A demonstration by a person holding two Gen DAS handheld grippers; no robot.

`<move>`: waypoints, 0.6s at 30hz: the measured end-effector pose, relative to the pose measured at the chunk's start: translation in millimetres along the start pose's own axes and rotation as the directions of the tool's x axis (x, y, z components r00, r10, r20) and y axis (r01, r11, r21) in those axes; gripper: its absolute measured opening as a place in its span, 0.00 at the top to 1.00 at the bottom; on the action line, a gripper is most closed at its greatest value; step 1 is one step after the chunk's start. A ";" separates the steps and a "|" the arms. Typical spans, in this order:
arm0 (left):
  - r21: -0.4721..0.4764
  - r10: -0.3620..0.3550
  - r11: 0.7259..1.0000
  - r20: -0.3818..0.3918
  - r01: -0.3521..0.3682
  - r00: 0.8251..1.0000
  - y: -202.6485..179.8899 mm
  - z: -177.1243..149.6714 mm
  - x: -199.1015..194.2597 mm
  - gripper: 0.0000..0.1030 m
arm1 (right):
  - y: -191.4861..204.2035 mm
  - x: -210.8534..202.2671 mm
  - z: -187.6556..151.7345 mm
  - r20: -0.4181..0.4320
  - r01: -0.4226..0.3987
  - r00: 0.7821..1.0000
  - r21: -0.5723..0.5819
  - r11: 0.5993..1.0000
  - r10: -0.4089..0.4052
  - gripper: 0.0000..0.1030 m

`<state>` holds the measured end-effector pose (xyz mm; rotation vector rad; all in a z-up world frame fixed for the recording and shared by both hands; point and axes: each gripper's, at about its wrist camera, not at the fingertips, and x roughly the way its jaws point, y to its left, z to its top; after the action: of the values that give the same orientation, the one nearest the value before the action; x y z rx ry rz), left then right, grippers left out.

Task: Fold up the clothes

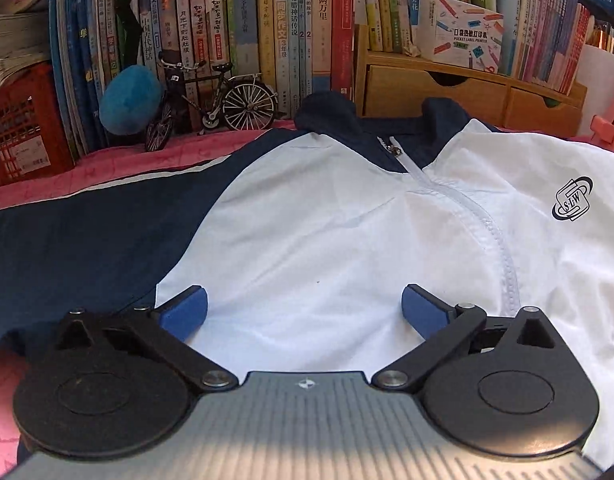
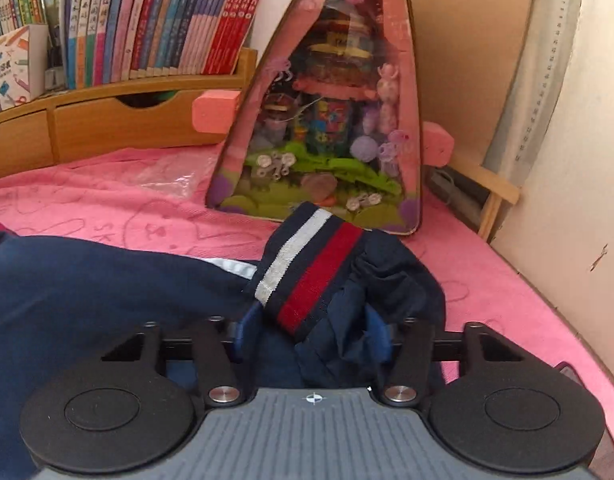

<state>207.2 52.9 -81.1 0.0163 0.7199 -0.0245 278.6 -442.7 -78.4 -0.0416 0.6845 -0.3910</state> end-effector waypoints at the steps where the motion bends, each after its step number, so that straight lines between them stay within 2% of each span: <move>1: 0.000 0.003 1.000 0.000 -0.003 1.000 -0.3 0.2 0.1 0.00 | -5.3 0.8 4.5 0.011 0.020 1.000 0.007 1.000 -0.020 0.67; 3: 0.001 0.008 1.000 0.000 -0.008 1.000 -0.7 0.6 0.4 0.00 | -19.4 -1.0 16.3 0.061 0.074 0.995 0.039 0.997 -0.076 0.75; 5: 0.001 0.008 1.000 -0.001 -0.008 1.000 -0.2 1.0 1.1 0.00 | -37.1 -6.3 30.8 0.134 0.141 0.979 0.089 0.986 -0.152 0.77; 8: 0.001 0.011 1.000 -0.002 -0.011 1.000 -0.2 1.8 1.7 0.00 | -67.7 -27.1 40.6 0.280 0.176 0.929 0.240 0.955 -0.242 0.78; 10: 0.000 0.012 1.000 -0.003 -0.012 1.000 0.0 2.1 1.8 0.00 | -80.4 -25.6 42.7 0.282 0.228 0.907 0.295 0.928 -0.313 0.77; 12: 0.000 0.012 1.000 -0.004 -0.012 1.000 0.4 2.1 1.3 0.00 | -83.9 -15.3 42.8 0.198 0.214 0.945 0.236 0.948 -0.262 0.76; 14: 0.001 0.020 1.000 -0.005 -0.020 1.000 -0.5 2.4 0.4 0.00 | -79.9 -21.8 32.8 0.171 0.176 0.963 0.196 0.965 -0.210 0.64; 16: 0.006 0.024 1.000 0.000 -0.024 1.000 -1.0 4.7 -1.5 0.00 | -70.4 -43.8 23.9 0.212 0.148 0.961 0.140 0.979 -0.175 0.24; 17: 0.013 0.015 1.000 0.012 -0.015 1.000 0.7 9.5 -4.6 0.01 | -65.5 -56.7 20.6 0.240 0.129 0.959 0.115 0.985 -0.154 0.18; 18: 0.022 0.005 1.000 0.024 -0.005 1.000 2.4 14.3 -7.6 0.06 | -62.6 -72.2 17.7 0.268 0.085 0.957 0.097 0.992 -0.109 0.16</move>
<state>210.9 55.0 -65.3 0.0384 0.6955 -0.0275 217.5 -475.9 -10.4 -0.0483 0.3931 -0.4980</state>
